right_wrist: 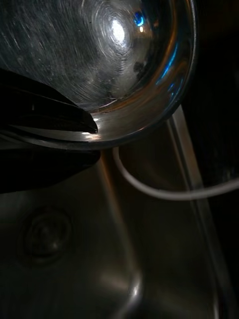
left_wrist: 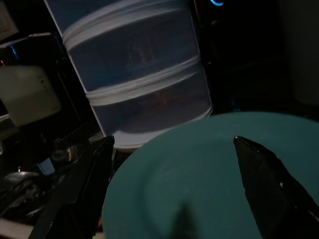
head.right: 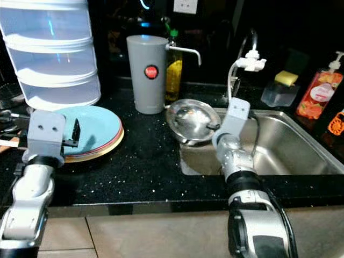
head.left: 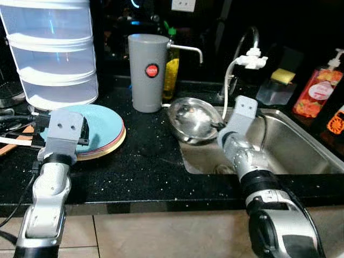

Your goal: Kitchen organization

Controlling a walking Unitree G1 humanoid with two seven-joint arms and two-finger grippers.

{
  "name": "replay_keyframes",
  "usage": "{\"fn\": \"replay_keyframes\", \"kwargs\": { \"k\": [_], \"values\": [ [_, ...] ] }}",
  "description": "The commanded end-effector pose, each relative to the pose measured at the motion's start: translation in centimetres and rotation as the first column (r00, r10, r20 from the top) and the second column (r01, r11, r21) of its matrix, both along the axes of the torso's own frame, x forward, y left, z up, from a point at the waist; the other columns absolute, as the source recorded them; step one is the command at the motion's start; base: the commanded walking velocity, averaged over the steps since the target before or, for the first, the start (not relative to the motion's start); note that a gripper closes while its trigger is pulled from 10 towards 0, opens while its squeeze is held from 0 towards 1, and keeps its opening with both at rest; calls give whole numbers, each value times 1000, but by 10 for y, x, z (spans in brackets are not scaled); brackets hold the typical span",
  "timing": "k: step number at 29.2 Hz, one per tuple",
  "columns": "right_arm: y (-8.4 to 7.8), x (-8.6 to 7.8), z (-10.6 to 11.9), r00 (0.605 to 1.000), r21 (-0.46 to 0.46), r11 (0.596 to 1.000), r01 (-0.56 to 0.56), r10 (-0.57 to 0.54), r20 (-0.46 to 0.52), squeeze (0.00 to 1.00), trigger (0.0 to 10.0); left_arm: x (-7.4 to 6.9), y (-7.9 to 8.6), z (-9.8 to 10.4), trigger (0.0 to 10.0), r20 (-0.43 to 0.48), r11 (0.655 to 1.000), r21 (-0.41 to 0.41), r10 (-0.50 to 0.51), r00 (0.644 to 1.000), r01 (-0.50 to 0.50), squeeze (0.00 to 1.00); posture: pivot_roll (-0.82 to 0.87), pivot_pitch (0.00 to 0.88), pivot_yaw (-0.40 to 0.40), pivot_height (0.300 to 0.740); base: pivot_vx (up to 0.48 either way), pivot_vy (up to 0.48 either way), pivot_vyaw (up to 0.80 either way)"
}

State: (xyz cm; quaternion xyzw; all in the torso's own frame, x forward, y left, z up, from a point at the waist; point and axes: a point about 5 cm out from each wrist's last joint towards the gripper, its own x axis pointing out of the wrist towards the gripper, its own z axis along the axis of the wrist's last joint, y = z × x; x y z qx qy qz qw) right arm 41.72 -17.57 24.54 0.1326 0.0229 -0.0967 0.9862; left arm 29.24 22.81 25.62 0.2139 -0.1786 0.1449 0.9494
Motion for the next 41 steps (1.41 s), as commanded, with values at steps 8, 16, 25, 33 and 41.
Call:
{"fn": "replay_keyframes", "kwargs": {
  "k": [8,16,25,33,41],
  "values": [
    [-32,-1,7,983,-136,974,180,-175,49,0,10000,-10,-9,-7,10000,-46,1000,-7,-30,998,30,0,201,170,-123,740,0,0,0],
    [-31,3,12,991,-339,931,133,-124,50,0,10000,1,-57,23,10000,-51,932,4,-361,931,362,0,190,175,-97,740,0,0,0],
    [-21,6,1,995,-503,863,-46,-3,-96,0,10000,47,-118,58,10000,-192,684,-141,-728,658,716,0,159,152,-68,740,0,0,0],
    [-30,6,4,991,-500,866,-21,-47,-123,0,10000,64,-143,56,10000,-286,574,-170,-806,518,801,0,146,150,-62,740,0,0,0],
    [-27,3,-17,966,-478,866,-146,22,-256,0,10000,73,-162,59,10000,-305,422,-225,-887,348,878,0,143,152,-54,740,0,0,0]
  ]
}}
